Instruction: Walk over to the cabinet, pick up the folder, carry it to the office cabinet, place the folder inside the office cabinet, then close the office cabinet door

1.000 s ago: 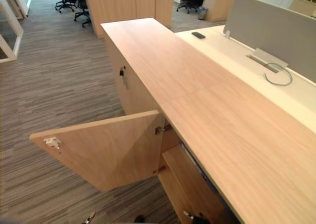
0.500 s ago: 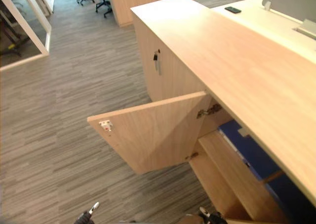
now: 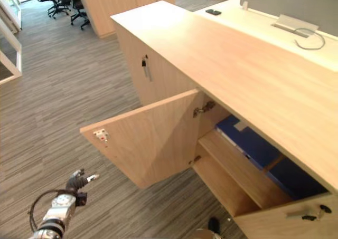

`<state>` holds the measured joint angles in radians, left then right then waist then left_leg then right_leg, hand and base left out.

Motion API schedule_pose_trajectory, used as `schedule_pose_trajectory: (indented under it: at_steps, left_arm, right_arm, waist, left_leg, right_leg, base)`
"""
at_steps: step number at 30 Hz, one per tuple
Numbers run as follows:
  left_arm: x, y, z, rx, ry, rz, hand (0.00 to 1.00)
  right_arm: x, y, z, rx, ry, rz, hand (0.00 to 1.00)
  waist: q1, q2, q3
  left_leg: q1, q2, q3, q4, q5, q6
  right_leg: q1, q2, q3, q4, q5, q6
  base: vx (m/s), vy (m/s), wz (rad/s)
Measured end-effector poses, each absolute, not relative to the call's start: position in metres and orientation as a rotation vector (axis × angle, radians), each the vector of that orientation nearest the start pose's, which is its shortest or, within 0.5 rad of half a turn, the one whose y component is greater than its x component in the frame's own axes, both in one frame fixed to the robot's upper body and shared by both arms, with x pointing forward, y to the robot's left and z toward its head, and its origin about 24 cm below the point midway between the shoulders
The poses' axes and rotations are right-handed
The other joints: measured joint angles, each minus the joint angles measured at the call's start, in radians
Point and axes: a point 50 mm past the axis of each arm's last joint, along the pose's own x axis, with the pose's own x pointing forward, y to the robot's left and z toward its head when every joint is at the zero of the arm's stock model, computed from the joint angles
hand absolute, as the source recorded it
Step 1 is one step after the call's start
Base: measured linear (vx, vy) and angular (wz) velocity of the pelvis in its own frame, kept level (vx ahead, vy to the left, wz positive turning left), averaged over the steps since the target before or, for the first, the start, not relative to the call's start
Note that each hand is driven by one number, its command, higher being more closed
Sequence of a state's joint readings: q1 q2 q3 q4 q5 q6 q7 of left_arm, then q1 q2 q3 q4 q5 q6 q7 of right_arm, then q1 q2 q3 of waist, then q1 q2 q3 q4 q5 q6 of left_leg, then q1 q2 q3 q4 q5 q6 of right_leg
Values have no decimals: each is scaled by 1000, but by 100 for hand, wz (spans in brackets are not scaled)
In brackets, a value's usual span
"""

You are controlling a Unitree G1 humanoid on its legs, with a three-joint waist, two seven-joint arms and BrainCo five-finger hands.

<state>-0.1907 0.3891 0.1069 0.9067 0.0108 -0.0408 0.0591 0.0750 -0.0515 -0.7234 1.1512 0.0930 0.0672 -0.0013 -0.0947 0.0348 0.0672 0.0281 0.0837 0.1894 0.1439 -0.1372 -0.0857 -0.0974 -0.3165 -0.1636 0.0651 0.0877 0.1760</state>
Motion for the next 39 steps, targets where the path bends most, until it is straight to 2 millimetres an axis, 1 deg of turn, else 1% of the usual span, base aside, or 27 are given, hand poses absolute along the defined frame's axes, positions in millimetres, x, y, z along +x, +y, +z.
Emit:
schedule_pose_trajectory:
  at_steps: [3,4,5,6,9,11,12,17,19,22,23,24,25,26,27,28,29,30,31,32,33,34,35,36,37,38,39]
  left_arm:
    - [250,290,-50,429,583,234,0]
    - [262,286,-42,464,557,208,0]
    - [274,282,-34,511,530,187,0]
    - [282,280,-28,542,517,174,0]
    - [289,292,-20,651,537,190,0]
    - [296,297,-10,720,517,189,0]
    - [297,298,-8,754,516,187,0]
    - [299,295,-7,859,518,134,0]
    - [300,290,-4,923,499,60,0]
    - [289,284,-3,928,450,-21,0]
    - [280,278,-5,898,433,-55,0]
    - [276,275,-7,878,427,-74,0]
    - [263,265,-13,826,416,-115,0]
    - [257,261,-16,801,418,-135,0]
    - [244,253,-21,750,423,-178,0]
    - [233,243,-27,703,419,-221,0]
    - [228,238,-29,675,418,-233,0]
    - [218,228,-34,622,412,-257,0]
    - [211,213,-38,553,409,-303,0]
    - [208,205,-39,518,402,-326,0]
    - [203,186,-43,433,396,-388,0]
    - [201,174,-46,390,400,-425,0]
    - [194,153,-50,320,408,-491,0]
    - [189,137,-53,254,410,-522,0]
    - [187,130,-53,228,406,-543,0]
    - [185,116,-52,190,400,-598,0]
    - [182,103,-49,162,385,-653,0]
  right_arm:
    - [39,-240,-168,452,1184,-760,0]
    - [39,-242,-167,447,1186,-764,0]
    - [37,-243,-167,444,1191,-766,0]
    - [36,-244,-167,442,1193,-766,0]
    - [34,-244,-167,436,1199,-764,0]
    - [27,-244,-168,430,1215,-769,0]
    - [24,-244,-168,429,1220,-773,0]
    - [13,-243,-169,429,1244,-786,0]
    - [6,-241,-169,444,1255,-805,0]
    - [0,-237,-170,483,1255,-842,0]
    - [-2,-237,-170,500,1251,-863,0]
    - [-4,-237,-170,510,1250,-874,0]
    - [-6,-236,-171,519,1253,-882,0]
    - [-7,-236,-171,519,1253,-885,0]
    - [-8,-233,-171,532,1251,-891,0]
    - [-9,-229,-172,542,1258,-892,0]
    - [-10,-227,-172,544,1262,-888,0]
    - [-8,-221,-173,552,1265,-871,0]
    - [-5,-217,-174,547,1266,-839,0]
    - [-1,-217,-174,548,1260,-828,0]
    - [6,-216,-175,555,1255,-811,0]
    - [6,-216,-175,555,1258,-809,0]
    - [4,-214,-175,558,1268,-803,0]
    - [4,-214,-175,560,1273,-800,0]
    - [3,-215,-175,557,1279,-802,0]
    - [3,-217,-175,542,1292,-793,0]
    - [6,-218,-175,527,1299,-777,0]
  waist:
    - [-15,-1,0]
    - [-24,-3,1]
    - [-29,-5,3]
    - [-30,-7,4]
    - [-52,-9,5]
    - [-53,-13,6]
    - [-55,-15,6]
    - [-53,-17,6]
    - [-42,-27,5]
    - [-29,-49,5]
    - [-19,-58,7]
    - [-14,-60,8]
    - [4,-65,11]
    - [10,-69,13]
    - [16,-69,13]
    - [23,-69,14]
    - [29,-69,14]
    - [31,-70,15]
    - [31,-60,16]
    - [38,-48,19]
    - [34,-40,42]
    - [29,-35,46]
    - [24,-31,51]
    - [23,-30,51]
    - [23,-30,52]
    - [23,-30,52]
    - [22,-30,52]
  left_leg:
    - [14,8,13,-4,-2,-3]
    - [14,9,15,-4,-2,-3]
    - [18,11,21,-5,-2,-4]
    - [25,12,25,-7,-2,-5]
    - [30,16,28,-8,-4,-7]
    - [31,19,28,-8,-4,-8]
    - [31,20,29,-7,-4,-8]
    - [33,20,29,-4,-4,-9]
    - [32,20,27,0,-5,-10]
    - [36,19,31,10,-13,-13]
    - [38,20,38,33,-29,-13]
    - [38,22,42,52,-44,-13]
    - [38,25,64,106,-83,-9]
    - [40,26,75,126,-99,-7]
    - [42,26,97,167,-126,2]
    - [41,27,120,203,-154,13]
    - [40,27,136,217,-166,15]
    - [30,17,161,227,-174,35]
    - [21,8,191,201,-155,79]
    - [22,10,225,175,-143,98]
    - [26,7,271,160,-130,122]
    - [25,4,282,153,-124,131]
    - [28,-1,311,135,-116,141]
    - [26,-6,348,117,-107,147]
    - [26,-12,368,104,-103,150]
    - [26,-27,409,74,-90,148]
    - [22,-37,460,50,-75,157]
  right_leg:
    - [12,11,9,-10,4,-5]
    - [12,13,11,-11,5,-6]
    - [12,18,18,-16,8,-11]
    - [12,21,28,-16,9,-12]
    - [11,28,37,-17,12,-16]
    - [11,31,37,-19,13,-17]
    - [11,32,38,-20,14,-19]
    - [14,32,40,-20,16,-22]
    - [16,31,40,-18,16,-22]
    - [16,29,44,-18,17,-24]
    - [21,29,56,-16,17,-24]
    - [22,29,65,-13,17,-23]
    - [22,29,98,-2,17,-23]
    - [21,29,112,4,17,-23]
    - [15,27,137,21,19,-25]
    - [6,25,150,38,30,-39]
    - [-3,25,142,44,48,-50]
    - [-28,17,89,50,114,-85]
    - [-54,16,-6,2,229,-154]
    - [-63,18,-57,-12,277,-181]
    - [-119,0,-166,181,134,-188]
    - [-136,-3,-201,294,50,-192]
    - [-148,0,-257,481,-84,-203]
    - [-145,4,-306,601,-168,-204]
    - [-131,6,-331,635,-199,-211]
    - [-91,8,-376,633,-241,-195]
    - [-35,28,-411,542,-263,-160]
  base:
    - [22,-19,-14]
    - [1,-18,-11]
    - [-1,-15,-18]
    - [-2,-11,-25]
    - [-3,-4,-10]
    - [0,0,0]
    - [0,0,0]
    - [0,0,0]
    - [0,0,0]
    - [-20,10,-3]
    - [-14,29,-14]
    - [-18,96,-36]
    - [-15,98,-40]
    - [-31,161,-58]
    - [-49,157,-57]
    - [-67,163,-58]
    - [-144,207,-64]
    - [-205,203,-69]
    - [-182,168,-84]
    - [-209,132,-88]
    - [-157,114,-69]
    - [-214,216,-65]
    - [-148,261,-63]
    - [-153,304,-75]
    - [-118,265,-95]
    - [-112,297,-113]
    - [-92,240,-123]
